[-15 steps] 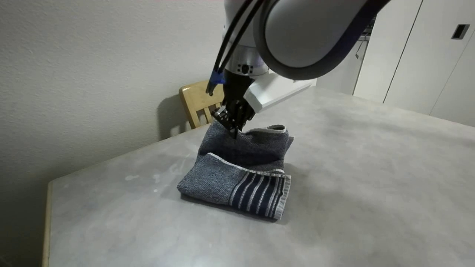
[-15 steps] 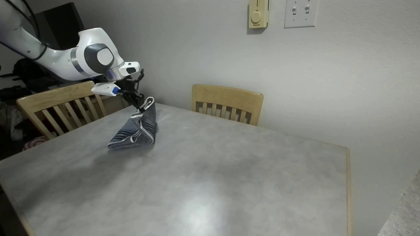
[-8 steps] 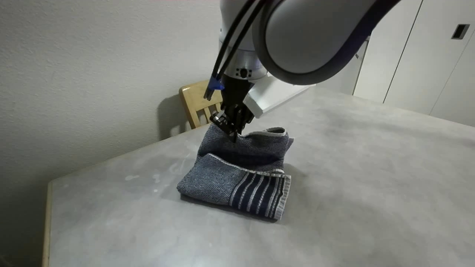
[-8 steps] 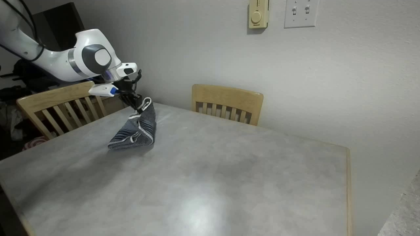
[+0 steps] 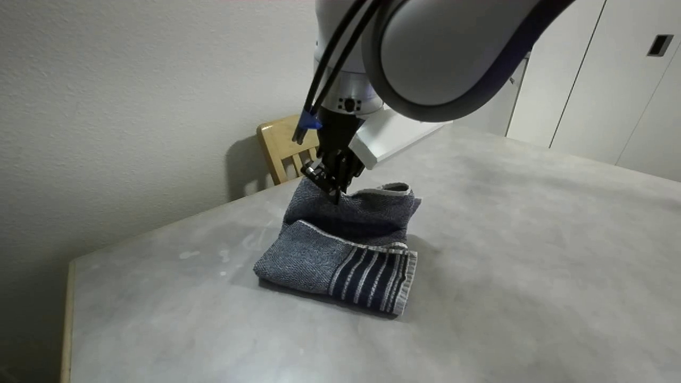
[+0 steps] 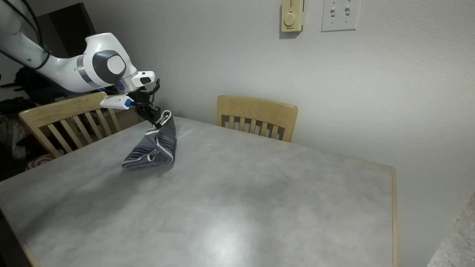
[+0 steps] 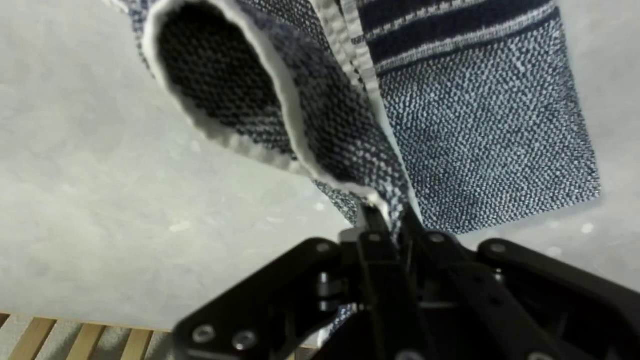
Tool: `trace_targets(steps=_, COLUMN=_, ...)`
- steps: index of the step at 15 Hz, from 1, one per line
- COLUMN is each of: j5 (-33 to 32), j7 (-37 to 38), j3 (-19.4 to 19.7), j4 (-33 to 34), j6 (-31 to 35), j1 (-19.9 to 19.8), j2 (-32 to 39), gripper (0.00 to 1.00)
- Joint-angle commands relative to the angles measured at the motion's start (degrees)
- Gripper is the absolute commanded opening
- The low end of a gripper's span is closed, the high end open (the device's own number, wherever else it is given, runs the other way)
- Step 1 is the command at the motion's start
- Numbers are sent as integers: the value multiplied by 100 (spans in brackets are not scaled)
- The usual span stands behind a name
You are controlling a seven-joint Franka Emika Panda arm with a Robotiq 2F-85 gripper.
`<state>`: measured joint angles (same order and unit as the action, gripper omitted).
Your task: Fold the towel
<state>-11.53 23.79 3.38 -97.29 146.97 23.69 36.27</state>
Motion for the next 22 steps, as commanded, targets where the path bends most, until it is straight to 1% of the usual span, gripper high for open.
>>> trace_targets(steps=1, j5=-76, j7=72, j3=-4, j4=-9, j6=-4, j1=-2, j2=-13, gripper=2)
trace_targets(steps=5, j5=-390, j7=509, j3=227, j4=-174, j6=26, j1=304, j2=-175, gripper=2)
trace_targets(steps=9, j5=-993, j7=1129, j3=458, j4=-245, j6=-11, j1=745, j2=-267, gripper=2)
trace_targets(steps=11, j5=-1220, j7=1408, j3=499, j4=-228, j6=-52, j1=883, j2=-269, gripper=2)
trace_targets(steps=13, j5=-1288, j7=1649, j3=476, j4=-215, j6=-26, j1=926, j2=-257, gripper=2)
trace_targets(steps=16, j5=-1056, j7=1939, j3=345, j4=-151, j6=-48, j1=840, j2=-229, gripper=2)
trace_targets(steps=18, j5=-632, j7=1927, j3=75, j4=-122, j6=-108, j1=628, j2=-218, gripper=2)
trace_targets(steps=22, j5=507, j7=1471, j3=-599, j4=-47, j6=-158, j1=87, j2=-158, gripper=2)
